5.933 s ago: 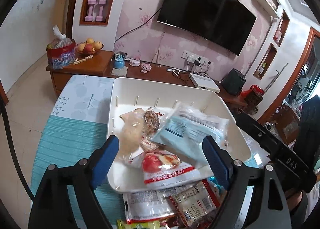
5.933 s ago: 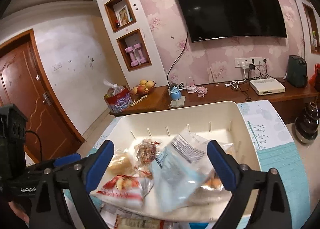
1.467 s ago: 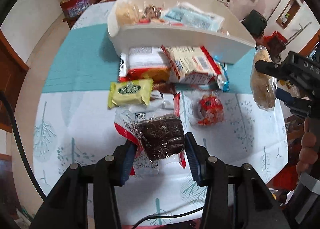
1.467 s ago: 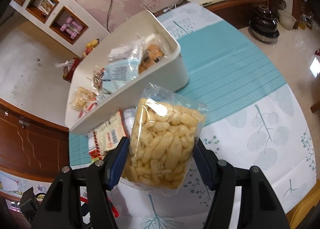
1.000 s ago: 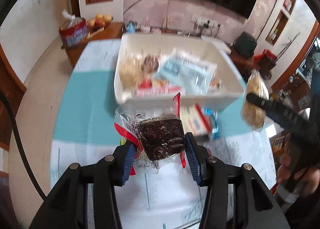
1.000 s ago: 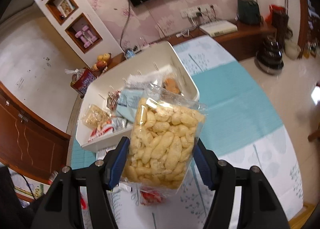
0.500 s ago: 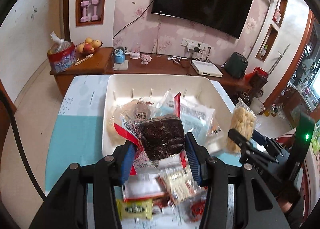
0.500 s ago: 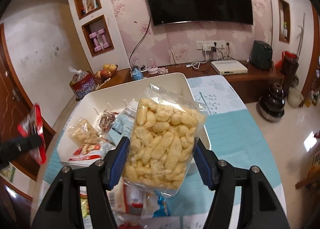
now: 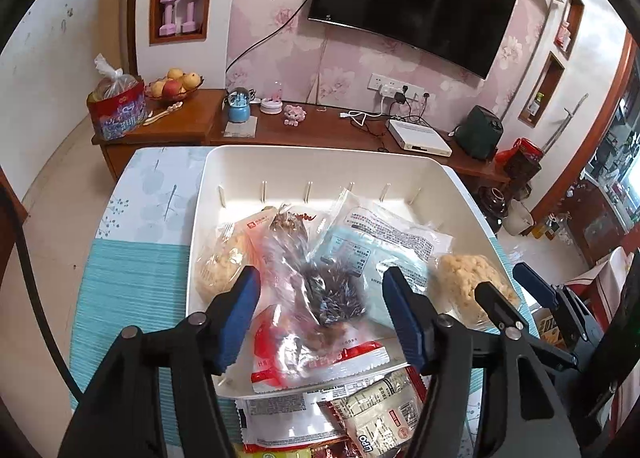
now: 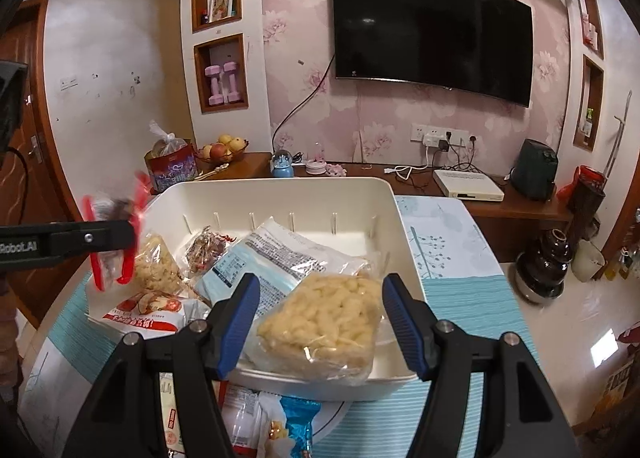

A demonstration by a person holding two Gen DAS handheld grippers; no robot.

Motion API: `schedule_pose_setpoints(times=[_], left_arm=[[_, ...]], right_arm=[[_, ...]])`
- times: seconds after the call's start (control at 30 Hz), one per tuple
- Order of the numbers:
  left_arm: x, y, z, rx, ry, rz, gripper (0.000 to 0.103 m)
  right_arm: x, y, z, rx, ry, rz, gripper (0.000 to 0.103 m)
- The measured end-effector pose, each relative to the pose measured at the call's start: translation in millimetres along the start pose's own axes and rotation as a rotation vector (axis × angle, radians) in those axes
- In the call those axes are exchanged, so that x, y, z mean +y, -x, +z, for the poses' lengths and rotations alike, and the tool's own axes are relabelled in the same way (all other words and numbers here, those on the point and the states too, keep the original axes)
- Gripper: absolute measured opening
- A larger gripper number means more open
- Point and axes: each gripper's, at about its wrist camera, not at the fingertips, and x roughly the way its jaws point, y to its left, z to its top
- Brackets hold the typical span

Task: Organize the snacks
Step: 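Lower both bags into the white basket and open both tools, then move left tool to yellow-green pastry packet while right tool reaches orange-wrapped cake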

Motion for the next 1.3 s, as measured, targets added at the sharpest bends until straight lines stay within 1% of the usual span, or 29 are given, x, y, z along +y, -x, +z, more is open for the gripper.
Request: schedule_pose_setpoints(times=[0.03,0.1,0.17,0.33,0.4,0.53,0.63,0.7,0.77,0.83,0.97,1.07,1.3], left_arm=[[0.6,0.4,-1.5,0.003,0.002,-0.009,0.063],[0.8,2.0,-3.9,0.007,0.002,-0.009,0.069],[0.3,5.1,-6.3,0.007,0.002,-0.004,0.069],[1.6,17.9,-11.0,0.014,0.011,-0.002,0.071],[3.2,24.3,-13.0,0.016,0.013,0.001,0.073],[4.3,42.3,-21.7,0.021,0.02,0.011,0.074],[7.0,57.3,-28.7,0.029,0.032,0.007,0.076],[7.6,65.8,-33.5,0.029,0.039,0.006,0.079],[8.5,75.6,-39.1,0.032,0.041,0.006,0.08],[10.6,83.8,-45.3,0.042,0.049,-0.013,0.08],[12.8,100.0,-58.1,0.05,0.043,-0.024,0.08],[16.5,107.3,-67.8,0.062,0.062,-0.039,0.08],[24.7,113.5,-88.6,0.099,0.087,-0.05,0.081]], right_arm=[[0.3,0.7,-1.5,0.002,0.004,0.001,0.066],[1.6,1.4,-3.1,0.007,0.009,0.0,0.066],[2.0,2.4,-3.9,0.015,0.002,0.005,0.069],[3.7,12.6,-4.9,0.009,0.005,0.01,0.07],[6.3,20.9,-5.4,0.002,0.015,0.011,0.071],[10.7,39.0,-5.9,-0.011,0.019,0.022,0.077],[14.9,56.7,-7.2,-0.025,0.023,0.034,0.078],[17.0,66.3,-7.7,-0.029,0.027,0.036,0.078],[19.7,77.1,-8.4,-0.034,0.032,0.038,0.079],[22.3,85.8,-10.2,-0.037,0.035,0.037,0.08],[27.3,104.5,-13.8,-0.044,0.045,0.037,0.083],[32.9,117.4,-17.7,-0.048,0.06,0.036,0.083],[46.5,129.2,-35.2,0.002,0.075,0.052,0.084]])
